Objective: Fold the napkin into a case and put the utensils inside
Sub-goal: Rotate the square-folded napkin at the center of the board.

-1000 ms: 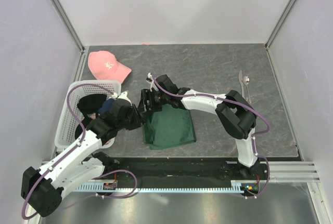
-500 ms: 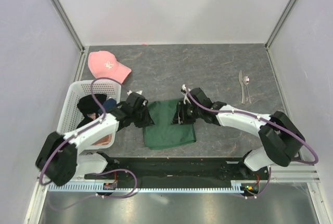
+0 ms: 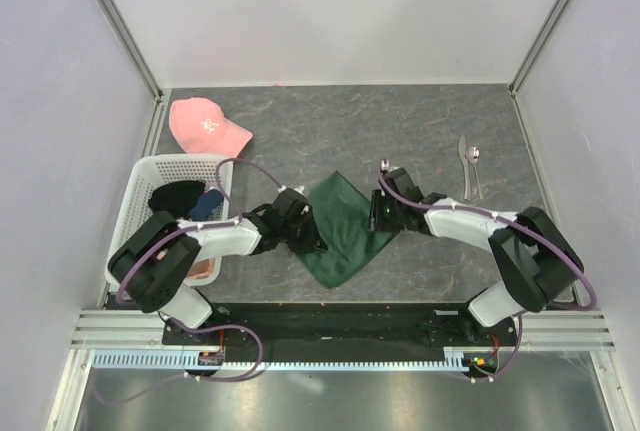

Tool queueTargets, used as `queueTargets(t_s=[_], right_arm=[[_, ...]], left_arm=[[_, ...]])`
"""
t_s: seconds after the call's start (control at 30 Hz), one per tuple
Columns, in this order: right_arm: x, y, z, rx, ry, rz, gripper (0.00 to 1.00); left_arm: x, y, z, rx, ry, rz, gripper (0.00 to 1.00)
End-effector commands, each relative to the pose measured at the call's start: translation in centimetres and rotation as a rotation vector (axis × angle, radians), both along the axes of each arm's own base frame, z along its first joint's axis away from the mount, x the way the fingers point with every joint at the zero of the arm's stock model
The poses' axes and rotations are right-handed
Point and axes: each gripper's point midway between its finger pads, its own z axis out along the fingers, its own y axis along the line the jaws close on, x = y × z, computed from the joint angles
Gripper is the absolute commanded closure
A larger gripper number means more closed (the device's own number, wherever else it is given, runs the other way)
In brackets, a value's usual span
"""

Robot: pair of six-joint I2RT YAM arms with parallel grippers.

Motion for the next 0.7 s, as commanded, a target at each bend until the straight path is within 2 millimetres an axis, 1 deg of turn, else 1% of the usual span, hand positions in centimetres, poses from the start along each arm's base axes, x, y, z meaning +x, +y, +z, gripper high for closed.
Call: queueTargets(t_s=[0.0, 0.03, 0.07, 0.1, 0.13, 0.17, 0.2, 0.23, 0.27, 0.3, 0.33, 0.37, 0.4, 0.43, 0.47, 0.5, 0.53, 0.57, 0.6, 0.63, 0.67], right_arm=[[6.7, -3.3, 1.0, -0.214, -0.144, -0.025, 0.63], [7.8, -3.4, 1.2, -0.225, -0.154, -0.025, 0.63], [10.3, -3.2, 3.1, -0.216, -0.2, -0.046, 0.63], [11.1, -3.4, 2.8, -0.237, -0.186, -0.045, 0.63], [11.5, -3.8, 3.0, -0.28, -0.178, -0.033, 0.62], [13.2, -3.1, 5.2, -0.27, -0.22, -0.037, 0.61], [13.5, -3.0, 5.6, -0.28, -0.221, -0.03, 0.6], [13.5, -3.2, 6.0, -0.293, -0.215, -0.02, 0.56], [13.8, -2.9, 6.8, -0.288, -0.227, -0.014, 0.55], [13.3, -3.1, 7.1, -0.293, -0.208, -0.006, 0.5], [12.6, -2.8, 7.5, -0.266, -0.199, 0.015, 0.49], [11.8, -2.7, 7.5, -0.25, -0.18, 0.024, 0.47], [10.0, -2.3, 6.6, -0.202, -0.128, 0.038, 0.47], [9.2, -2.1, 7.3, -0.166, -0.131, 0.034, 0.47], [8.7, -2.2, 7.2, -0.15, -0.13, 0.022, 0.49], [6.8, -1.8, 6.1, -0.11, -0.083, 0.041, 0.5], [6.5, -1.5, 7.0, -0.065, -0.105, 0.021, 0.53], [6.0, -1.3, 6.9, -0.041, -0.105, 0.015, 0.55], [4.8, -1.6, 5.8, -0.034, -0.08, 0.013, 0.57], [4.8, -1.4, 6.3, 0.001, -0.103, -0.002, 0.63], [4.5, -1.5, 6.0, 0.005, -0.102, -0.009, 0.65]], left_arm=[[-1.0, -4.3, -0.3, -0.072, 0.057, -0.056, 0.82], [-0.9, -5.0, 0.0, -0.079, 0.057, -0.071, 0.82], [-0.3, -6.1, 1.0, -0.104, 0.044, -0.085, 0.82], [-0.1, -6.6, 1.7, -0.116, 0.032, -0.096, 0.81], [0.0, -6.7, 2.3, -0.113, 0.028, -0.1, 0.78], [1.0, -7.0, 4.2, -0.128, -0.031, -0.098, 0.76], [0.9, -6.6, 4.8, -0.117, -0.043, -0.099, 0.73], [0.9, -6.1, 5.4, -0.1, -0.059, -0.097, 0.68], [1.0, -5.8, 6.2, -0.094, -0.093, -0.111, 0.66], [1.1, -5.2, 7.7, -0.09, -0.126, -0.107, 0.65], [1.3, -3.6, 8.8, -0.045, -0.171, -0.085, 0.63], [1.4, -2.7, 9.1, -0.026, -0.192, -0.07, 0.61], [1.4, -2.0, 9.2, -0.018, -0.206, -0.068, 0.6], [2.2, -1.3, 9.7, -0.02, -0.232, -0.073, 0.6], [2.5, -1.1, 9.7, -0.021, -0.236, -0.085, 0.62], [2.8, -1.4, 10.1, -0.031, -0.238, -0.118, 0.64], [3.7, -1.1, 10.1, -0.028, -0.235, -0.115, 0.66], [4.2, -1.2, 8.6, -0.001, -0.2, -0.126, 0.72], [5.1, -1.4, 8.7, 0.012, -0.212, -0.131, 0.75], [5.6, -1.1, 7.8, 0.037, -0.192, -0.128, 0.76], [6.1, -0.9, 6.0, 0.085, -0.165, -0.126, 0.79]])
